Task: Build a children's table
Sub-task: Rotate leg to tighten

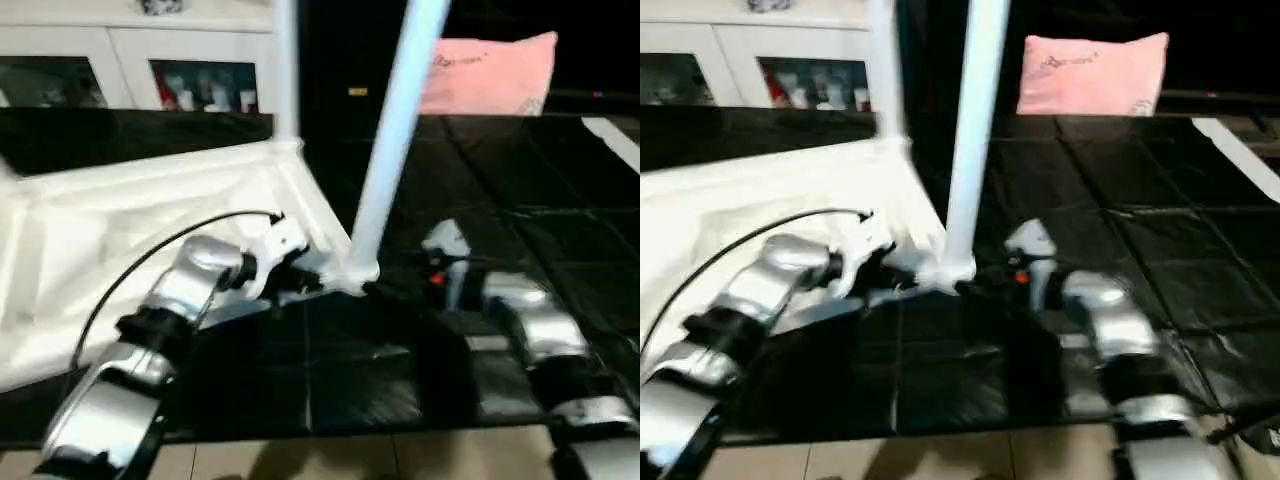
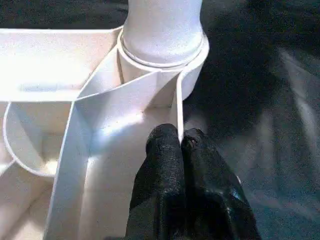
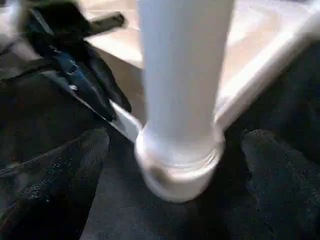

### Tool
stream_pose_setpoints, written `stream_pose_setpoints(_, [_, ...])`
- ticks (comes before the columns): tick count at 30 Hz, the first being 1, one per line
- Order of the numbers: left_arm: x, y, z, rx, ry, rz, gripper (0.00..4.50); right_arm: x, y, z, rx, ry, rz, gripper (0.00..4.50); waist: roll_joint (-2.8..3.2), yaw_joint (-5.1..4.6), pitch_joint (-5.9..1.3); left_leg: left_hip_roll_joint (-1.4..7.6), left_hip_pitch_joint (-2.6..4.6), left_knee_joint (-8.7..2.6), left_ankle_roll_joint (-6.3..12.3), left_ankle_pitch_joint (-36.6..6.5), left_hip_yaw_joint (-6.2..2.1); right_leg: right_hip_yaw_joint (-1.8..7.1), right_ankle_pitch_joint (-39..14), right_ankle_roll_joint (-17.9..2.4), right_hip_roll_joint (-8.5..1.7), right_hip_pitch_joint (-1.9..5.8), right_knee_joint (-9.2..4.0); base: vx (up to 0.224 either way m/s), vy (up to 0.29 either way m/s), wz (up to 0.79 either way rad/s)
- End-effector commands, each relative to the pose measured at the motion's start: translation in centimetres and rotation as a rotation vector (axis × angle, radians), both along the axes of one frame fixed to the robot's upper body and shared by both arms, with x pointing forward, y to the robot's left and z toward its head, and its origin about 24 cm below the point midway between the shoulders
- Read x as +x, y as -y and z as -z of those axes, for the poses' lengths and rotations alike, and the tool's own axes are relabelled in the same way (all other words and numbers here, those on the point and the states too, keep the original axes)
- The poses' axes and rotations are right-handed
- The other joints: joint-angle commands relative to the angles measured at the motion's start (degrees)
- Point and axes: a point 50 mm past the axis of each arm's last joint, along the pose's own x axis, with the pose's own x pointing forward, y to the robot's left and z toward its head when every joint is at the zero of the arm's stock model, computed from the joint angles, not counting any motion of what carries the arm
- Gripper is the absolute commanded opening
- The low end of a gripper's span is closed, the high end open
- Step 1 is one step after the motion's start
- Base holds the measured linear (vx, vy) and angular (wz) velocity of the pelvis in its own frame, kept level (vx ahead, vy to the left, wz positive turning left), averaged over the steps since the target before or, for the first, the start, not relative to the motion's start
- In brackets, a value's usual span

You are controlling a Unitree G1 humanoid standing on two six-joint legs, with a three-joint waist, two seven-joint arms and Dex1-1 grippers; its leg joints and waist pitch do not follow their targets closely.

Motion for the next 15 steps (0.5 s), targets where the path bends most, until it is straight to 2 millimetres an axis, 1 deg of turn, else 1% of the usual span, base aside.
stream_pose_setpoints(1, [-1.1,0.6,0.4,0.021,-0.047,0.14,0.0,-0.4,-0.3,-0.4,-0.008,0.019,-0.086,4.47,0.25,0.11,-3.33,-0.12,-0.22,-3.17,4.22,-8.5,1.35,1.15,-2.5,-15.5,-2.55,3.37,-3.49,0.0,0.0,0.0])
stream_pose_setpoints(3, [-1.2,0.6,0.2,0.017,-0.055,0.163,0.0,-0.5,-0.3,-0.4,-0.012,0.023,-0.112,4.47,0.22,0.33,-3.29,-0.07,-0.2,-3.18,3.98,-8.8,1.43,1.16,-3.1,-15.6,-2.65,3.25,-3.48,0.0,0.0,0.0])
stream_pose_setpoints(4, [-1.4,0.5,0.1,0.011,-0.067,0.186,0.0,-0.7,-0.5,-0.5,-0.008,0.017,-0.145,4.47,0.25,0.66,-3.28,0.0,-0.09,-3.22,3.65,-9.3,1.44,1.17,-4.2,-15.5,-2.68,3.18,-3.51,0.0,0.0,0.0])
stream_pose_setpoints(5, [-1.5,0.5,0.0,0.012,-0.073,0.202,0.0,-0.8,-0.6,-0.5,0.0,0.0,-0.172,4.47,0.28,0.82,-3.27,0.03,-0.02,-3.25,3.53,-9.2,1.44,1.18,-4.3,-15.4,-2.68,3.11,-3.52,0.0,0.0,0.0])
stream_pose_setpoints(6, [-1.7,0.5,-0.1,0.014,-0.087,0.226,0.0,-0.9,-0.8,-0.5,0.005,-0.013,-0.201,4.47,0.17,1.03,-3.35,0.02,0.01,-3.22,3.5,-9.1,1.48,1.19,-3.8,-15.5,-2.66,3.18,-3.4,0.0,0.0,0.0])
stream_pose_setpoints(7, [-1.8,0.4,-0.2,0.015,-0.095,0.242,0.0,-1.0,-0.9,-0.5,0.007,-0.02,-0.219,4.31,0.22,1.08,-3.39,0.06,-0.01,-3.22,3.52,-8.8,1.45,1.18,-3.2,-15.6,-2.69,3.19,-3.3,0.0,0.0,0.0])
stream_pose_setpoints(8, [-1.9,0.4,-0.2,0.016,-0.101,0.254,0.0,-1.0,-1.0,-0.4,0.01,-0.027,-0.237,4.31,0.23,1.11,-3.42,0.03,-0.11,-3.21,3.57,-8.2,1.44,1.14,-2.2,-15.6,-2.64,3.21,-3.18,0.0,0.0,0.0])
stream_pose_setpoints(9, [-1.9,0.4,-0.2,0.016,-0.101,0.254,0.0,-1.0,-1.0,-0.4,0.01,-0.027,-0.237,4.21,0.2,1.12,-3.45,0.0,-0.14,-3.18,3.58,-7.9,1.42,1.12,-1.8,-15.7,-2.64,3.26,-3.11,0.0,0.0,0.0])
stream_pose_setpoints(11, [-2.3,0.4,-0.4,0.022,-0.116,0.299,0.0,-0.9,-1.4,-0.4,0.007,-0.032,-0.265,4.03,0.06,1.17,-3.49,-0.08,-0.26,-3.11,3.66,-7.3,1.44,1.1,-1.6,-15.5,-2.69,3.29,-3.11,0.0,0.0,0.0])
stream_pose_setpoints(12, [-2.4,0.4,-0.4,0.023,-0.119,0.308,0.0,-0.9,-1.5,-0.3,0.006,-0.034,-0.271,3.96,0.14,1.18,-3.52,-0.08,-0.34,-3.12,3.59,-6.8,1.4,1.09,-1.5,-15.5,-2.71,3.28,-3.06,0.0,0.0,0.0])
stream_pose_setpoints(15, [-2.5,0.4,-0.5,0.022,-0.125,0.318,0.0,-1.0,-1.6,-0.2,0.004,-0.043,-0.288,3.69,0.15,1.16,-3.53,-0.06,-0.3,-3.05,3.67,-6.6,1.45,1.06,-1.1,-15.5,-2.67,3.21,-2.96,0.0,0.0,0.0])
